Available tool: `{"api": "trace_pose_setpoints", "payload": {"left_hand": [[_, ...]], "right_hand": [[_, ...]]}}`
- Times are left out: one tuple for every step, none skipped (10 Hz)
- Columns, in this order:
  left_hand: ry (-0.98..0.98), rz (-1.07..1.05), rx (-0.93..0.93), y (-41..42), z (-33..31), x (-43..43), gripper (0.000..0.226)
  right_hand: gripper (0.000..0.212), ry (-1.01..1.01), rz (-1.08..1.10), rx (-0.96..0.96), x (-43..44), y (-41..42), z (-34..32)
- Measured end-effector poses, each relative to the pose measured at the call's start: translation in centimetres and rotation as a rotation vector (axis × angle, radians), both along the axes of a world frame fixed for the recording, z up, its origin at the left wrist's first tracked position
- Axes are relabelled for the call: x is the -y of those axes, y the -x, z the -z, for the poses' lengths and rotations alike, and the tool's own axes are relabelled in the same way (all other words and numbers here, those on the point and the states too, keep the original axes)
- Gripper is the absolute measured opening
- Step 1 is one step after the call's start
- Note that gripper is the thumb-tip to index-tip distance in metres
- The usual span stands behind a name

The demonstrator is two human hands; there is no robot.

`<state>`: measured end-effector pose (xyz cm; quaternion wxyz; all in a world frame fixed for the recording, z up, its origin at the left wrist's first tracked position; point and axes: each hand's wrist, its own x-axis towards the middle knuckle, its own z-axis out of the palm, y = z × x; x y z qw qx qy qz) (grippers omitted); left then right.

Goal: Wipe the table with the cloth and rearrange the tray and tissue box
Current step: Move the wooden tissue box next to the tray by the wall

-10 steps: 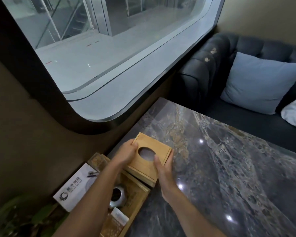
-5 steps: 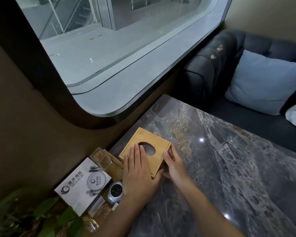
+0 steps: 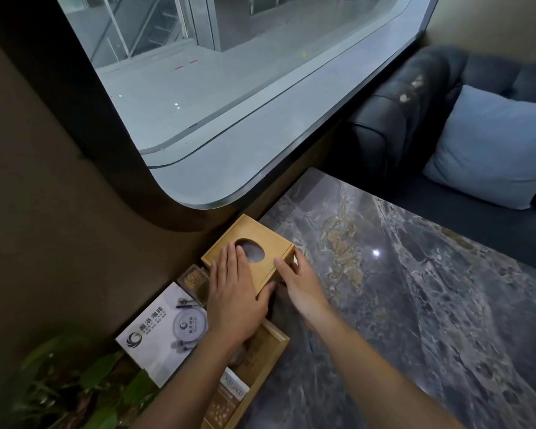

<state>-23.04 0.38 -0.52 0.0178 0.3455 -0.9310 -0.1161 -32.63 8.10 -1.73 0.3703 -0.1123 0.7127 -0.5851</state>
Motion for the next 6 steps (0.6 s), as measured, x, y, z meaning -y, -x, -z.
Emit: {"api": "trace_pose_setpoints", "payload": {"left_hand": [[-0.025, -0.016, 0.030, 0.4, -0.3, 0.3, 0.083], [-0.063, -0.033, 0.046, 0.7, -0.4, 0.4, 0.081], [-0.069, -0.036, 0.042, 0.9, -0.5, 0.3, 0.081], [-0.074, -0.020, 0.028, 0.5, -0.6, 0.5, 0.081], [-0.068, 0.018, 0.055, 0.2, -0.7, 0.8, 0.083], [-0.073, 0.033, 0.064, 0.1, -1.5, 0.9, 0.082]], "right_hand": [[0.063, -0.032, -0.009, -0.011, 0.8, 0.3, 0.9], [0.054, -0.065, -0.032, -0.095, 1.1, 0.2, 0.2], [0.051, -0.099, -0.066, -0.126, 0.9, 0.2, -0.4], [0.050, -0.133, -0.088, -0.164, 0.5, 0.0, -1.1], [0.048, -0.240, -0.110, -0.282, 0.0, 0.3, -1.9], [0.056, -0.414, -0.164, -0.473, -0.9, 0.6, -2.9]]}}
